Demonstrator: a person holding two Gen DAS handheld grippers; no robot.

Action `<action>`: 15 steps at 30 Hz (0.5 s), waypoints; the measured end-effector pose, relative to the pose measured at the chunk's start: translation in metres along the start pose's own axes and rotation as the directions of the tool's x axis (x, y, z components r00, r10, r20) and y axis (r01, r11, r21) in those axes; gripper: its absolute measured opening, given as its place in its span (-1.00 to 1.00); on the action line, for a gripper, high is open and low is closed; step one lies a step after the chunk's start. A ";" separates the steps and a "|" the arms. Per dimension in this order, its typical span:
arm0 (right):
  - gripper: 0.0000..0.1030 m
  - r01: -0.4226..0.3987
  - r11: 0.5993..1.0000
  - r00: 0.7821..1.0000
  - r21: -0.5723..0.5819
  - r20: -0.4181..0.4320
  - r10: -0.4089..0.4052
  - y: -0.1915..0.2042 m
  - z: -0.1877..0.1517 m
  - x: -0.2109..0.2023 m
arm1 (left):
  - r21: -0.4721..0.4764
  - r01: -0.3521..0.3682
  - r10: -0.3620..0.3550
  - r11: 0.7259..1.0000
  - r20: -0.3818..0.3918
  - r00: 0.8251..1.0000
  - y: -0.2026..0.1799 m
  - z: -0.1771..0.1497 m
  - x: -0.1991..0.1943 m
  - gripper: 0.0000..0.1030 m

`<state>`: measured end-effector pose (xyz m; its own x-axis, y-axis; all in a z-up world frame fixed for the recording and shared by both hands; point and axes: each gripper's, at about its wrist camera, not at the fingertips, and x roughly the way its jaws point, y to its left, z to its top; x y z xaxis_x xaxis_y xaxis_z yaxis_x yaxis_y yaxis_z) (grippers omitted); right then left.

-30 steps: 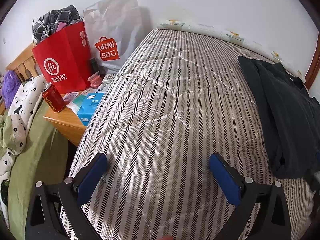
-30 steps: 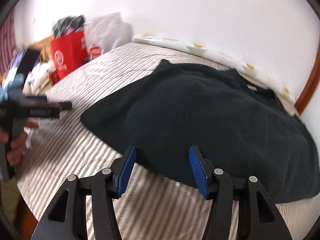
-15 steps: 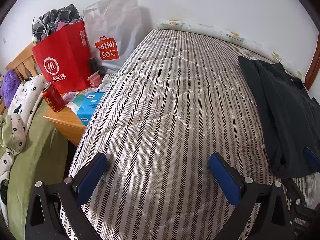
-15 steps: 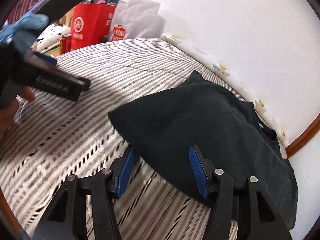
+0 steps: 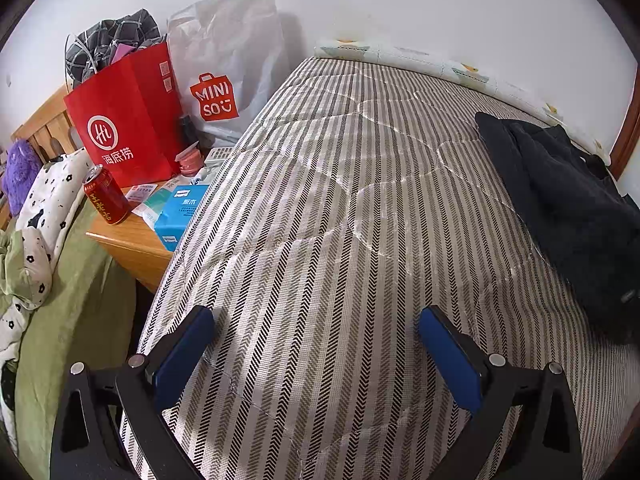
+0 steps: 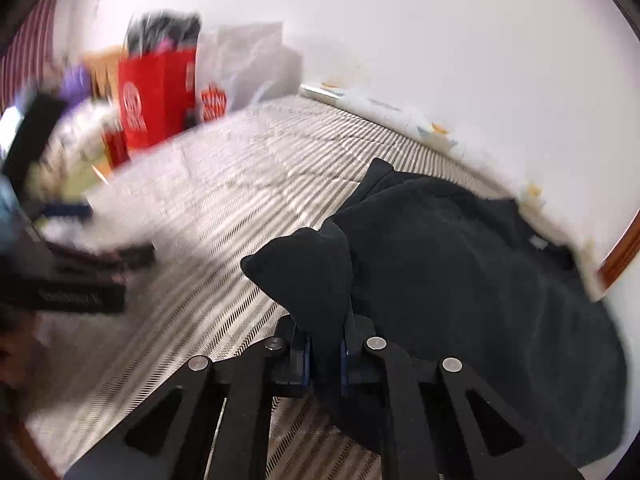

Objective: Fold small clothes
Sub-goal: 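Grasp the folded black sweatshirt bundle with the right gripper, then lift and carry the folded sweatshirt away with the right gripper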

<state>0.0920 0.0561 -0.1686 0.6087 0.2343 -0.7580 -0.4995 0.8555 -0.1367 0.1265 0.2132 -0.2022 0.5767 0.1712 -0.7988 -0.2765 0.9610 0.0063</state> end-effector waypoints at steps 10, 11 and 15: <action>-0.85 -0.025 0.953 0.980 0.302 0.194 -0.036 -0.148 0.003 -0.074 | 0.026 0.065 -0.065 0.998 0.015 0.998 -0.045 0.004 -0.013 0.99; -0.86 -0.014 0.945 0.979 0.326 0.197 -0.054 -0.161 -0.001 -0.079 | 0.041 0.077 -0.078 0.996 0.025 0.997 -0.054 0.005 -0.016 0.99; -0.86 0.012 0.896 0.968 0.443 0.218 -0.121 -0.218 -0.026 -0.104 | 0.082 0.124 -0.129 0.989 0.058 0.990 -0.093 0.013 -0.026 0.99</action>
<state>0.1217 -0.1663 -0.0763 0.7842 0.2244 -0.5786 -0.1675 0.9743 0.1509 0.1472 0.1221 -0.1742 0.6511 0.0586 -0.7567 -0.1393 0.9893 -0.0433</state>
